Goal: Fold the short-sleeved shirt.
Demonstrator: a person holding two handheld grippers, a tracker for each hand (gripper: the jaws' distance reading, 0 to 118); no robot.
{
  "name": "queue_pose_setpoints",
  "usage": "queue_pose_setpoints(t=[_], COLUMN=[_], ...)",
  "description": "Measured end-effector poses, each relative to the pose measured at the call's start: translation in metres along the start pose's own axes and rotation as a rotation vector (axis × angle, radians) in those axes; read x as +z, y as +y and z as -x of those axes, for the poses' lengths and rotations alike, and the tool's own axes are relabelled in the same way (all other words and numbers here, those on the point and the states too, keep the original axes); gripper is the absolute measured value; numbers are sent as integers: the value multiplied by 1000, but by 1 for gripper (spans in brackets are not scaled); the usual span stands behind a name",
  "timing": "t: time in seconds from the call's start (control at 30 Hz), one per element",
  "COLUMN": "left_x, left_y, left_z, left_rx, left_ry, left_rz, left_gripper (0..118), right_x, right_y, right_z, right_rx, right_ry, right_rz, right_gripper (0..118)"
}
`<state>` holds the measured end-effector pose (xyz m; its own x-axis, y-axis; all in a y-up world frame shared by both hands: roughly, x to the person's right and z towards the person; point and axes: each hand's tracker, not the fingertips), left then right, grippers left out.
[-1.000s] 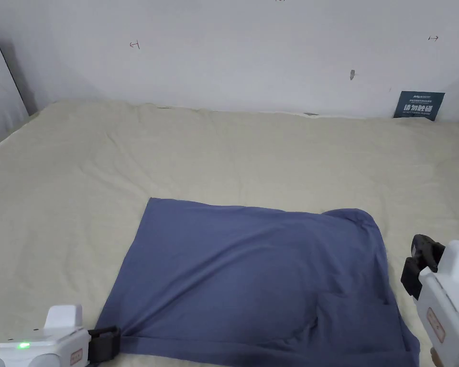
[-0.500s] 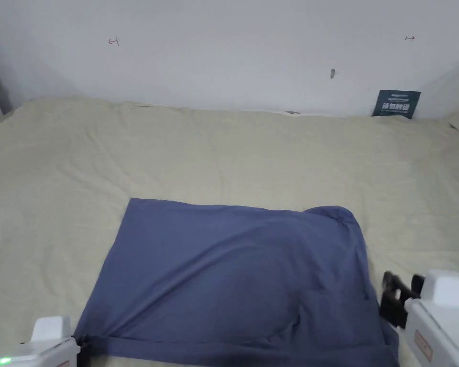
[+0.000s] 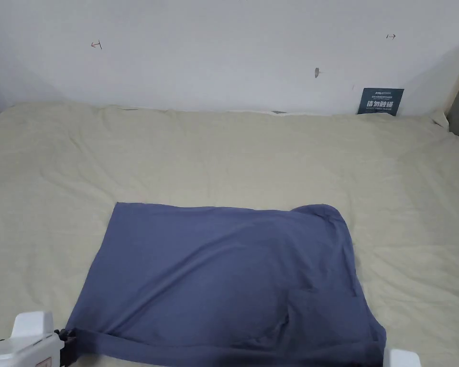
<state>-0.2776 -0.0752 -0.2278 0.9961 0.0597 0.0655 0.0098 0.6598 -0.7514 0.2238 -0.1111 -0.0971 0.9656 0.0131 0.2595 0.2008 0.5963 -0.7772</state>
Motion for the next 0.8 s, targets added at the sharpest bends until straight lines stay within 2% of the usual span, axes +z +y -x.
queue_pose_setpoints(t=[0.1, 0.13, 0.23, 0.3, 0.47, 0.63, 0.8], left_x=[-1, -1, -1, -1, -7, -32, -83], left_y=[1, 1, 6, 17, 56, 100, 131], left_z=[1, 1, 4, 8, 5, -3, -13], left_rx=[0, 1, 21, 46, 60, 32, -22], left_ry=[4, 7, 14, 9, 14, 23, 44], left_rz=[0, 0, -13, -29, -91, -125, -82], left_gripper=[1, 1, 1, 1, 1, 1, 1], right_x=[1, -3, 14, 15, 28, -3, -52], right_y=[1, 4, 15, 30, 83, 130, 158], right_z=[1, -9, -5, -18, -13, -20, -11], right_rx=[-22, -27, -5, -9, -24, -42, -63], right_ry=[89, 94, 87, 89, 92, 82, 61], right_rz=[-11, -19, -68, -102, -192, -199, -130], right_gripper=[11, 8, 8, 8, 8, 8, 8])
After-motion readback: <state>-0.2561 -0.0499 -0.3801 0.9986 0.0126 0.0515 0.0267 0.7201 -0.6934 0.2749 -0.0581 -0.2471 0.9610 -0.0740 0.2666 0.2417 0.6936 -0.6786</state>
